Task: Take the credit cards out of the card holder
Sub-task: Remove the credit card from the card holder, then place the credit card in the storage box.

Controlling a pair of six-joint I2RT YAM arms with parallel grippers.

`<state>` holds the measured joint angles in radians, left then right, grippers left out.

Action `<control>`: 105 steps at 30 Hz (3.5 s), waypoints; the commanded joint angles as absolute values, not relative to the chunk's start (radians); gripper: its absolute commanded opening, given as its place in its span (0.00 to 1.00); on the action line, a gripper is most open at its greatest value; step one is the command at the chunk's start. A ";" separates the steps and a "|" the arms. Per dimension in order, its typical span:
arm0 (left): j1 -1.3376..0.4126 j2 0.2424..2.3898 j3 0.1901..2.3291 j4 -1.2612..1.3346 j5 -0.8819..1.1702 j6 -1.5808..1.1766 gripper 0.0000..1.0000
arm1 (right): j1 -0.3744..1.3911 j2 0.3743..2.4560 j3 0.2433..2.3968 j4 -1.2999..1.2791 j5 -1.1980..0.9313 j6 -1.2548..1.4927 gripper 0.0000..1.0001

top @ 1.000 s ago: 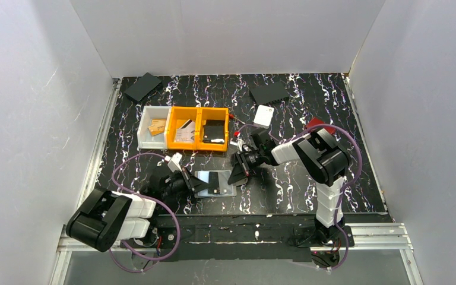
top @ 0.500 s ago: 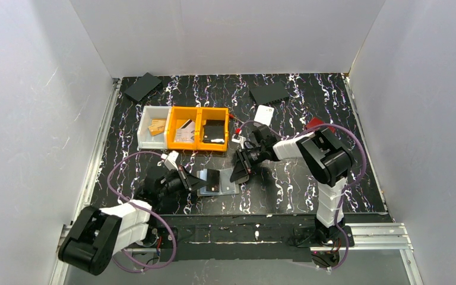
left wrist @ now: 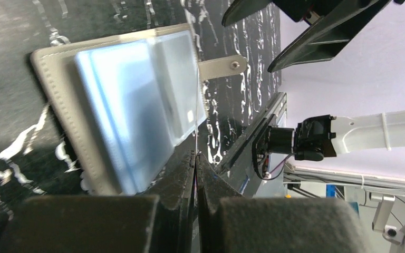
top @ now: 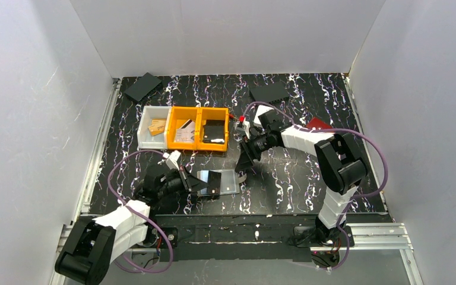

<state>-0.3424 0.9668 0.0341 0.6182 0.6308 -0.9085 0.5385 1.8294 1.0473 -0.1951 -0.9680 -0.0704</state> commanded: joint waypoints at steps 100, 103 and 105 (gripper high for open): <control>-0.640 1.012 0.314 0.551 0.658 -0.694 0.00 | 0.525 1.718 1.287 -0.810 -1.163 -0.670 0.84; -0.640 0.960 0.391 0.334 0.726 -0.524 0.00 | 0.537 1.731 1.302 -0.962 -1.190 -0.845 0.84; -0.641 0.999 0.495 0.135 0.786 -0.404 0.00 | 0.573 1.757 1.338 -1.119 -1.173 -1.058 0.79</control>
<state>-0.6456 0.9741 0.3862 0.4526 0.6643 -0.6277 0.5350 1.7206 1.2961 -0.7391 -1.1759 -0.6483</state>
